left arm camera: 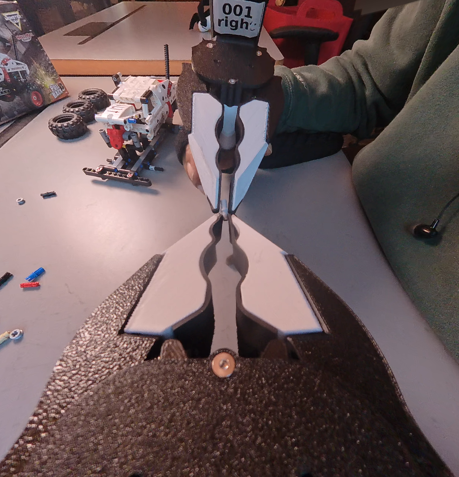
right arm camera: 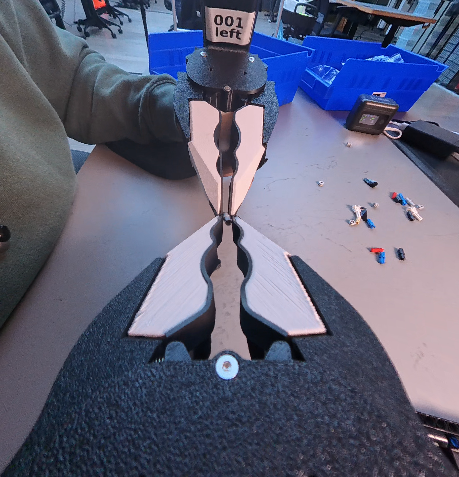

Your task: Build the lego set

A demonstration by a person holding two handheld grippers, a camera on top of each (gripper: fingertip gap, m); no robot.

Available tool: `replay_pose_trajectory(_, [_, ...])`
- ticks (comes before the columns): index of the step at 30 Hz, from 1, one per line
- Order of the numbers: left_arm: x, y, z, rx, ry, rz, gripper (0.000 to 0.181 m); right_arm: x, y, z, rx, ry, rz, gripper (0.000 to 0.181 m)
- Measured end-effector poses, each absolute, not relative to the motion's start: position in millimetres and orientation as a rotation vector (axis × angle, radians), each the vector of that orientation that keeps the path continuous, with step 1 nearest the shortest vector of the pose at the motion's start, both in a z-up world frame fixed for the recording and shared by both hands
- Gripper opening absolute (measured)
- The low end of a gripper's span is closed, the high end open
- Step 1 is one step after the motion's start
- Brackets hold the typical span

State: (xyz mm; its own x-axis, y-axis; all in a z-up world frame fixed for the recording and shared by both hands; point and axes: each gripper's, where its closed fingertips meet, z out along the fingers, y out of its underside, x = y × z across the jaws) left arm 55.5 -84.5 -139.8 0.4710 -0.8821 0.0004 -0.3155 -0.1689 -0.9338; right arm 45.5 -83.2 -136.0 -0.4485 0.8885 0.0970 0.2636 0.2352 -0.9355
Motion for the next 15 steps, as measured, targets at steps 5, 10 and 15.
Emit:
replay_pose_trajectory(5, [56,-84,-145,-1.746,1.043,-0.702,0.003,45,-85,-138,-1.055,-1.864,1.226,0.005])
replay_pose_trajectory(10, [55,-82,-148,-1.768,1.028,-0.696,0.004,46,-83,-142,-1.063,-1.881,1.206,0.004])
replay_pose_trajectory(15, [47,-81,-181,-2.013,1.013,-0.651,0.026,49,-64,-140,-1.102,-1.849,1.160,0.004])
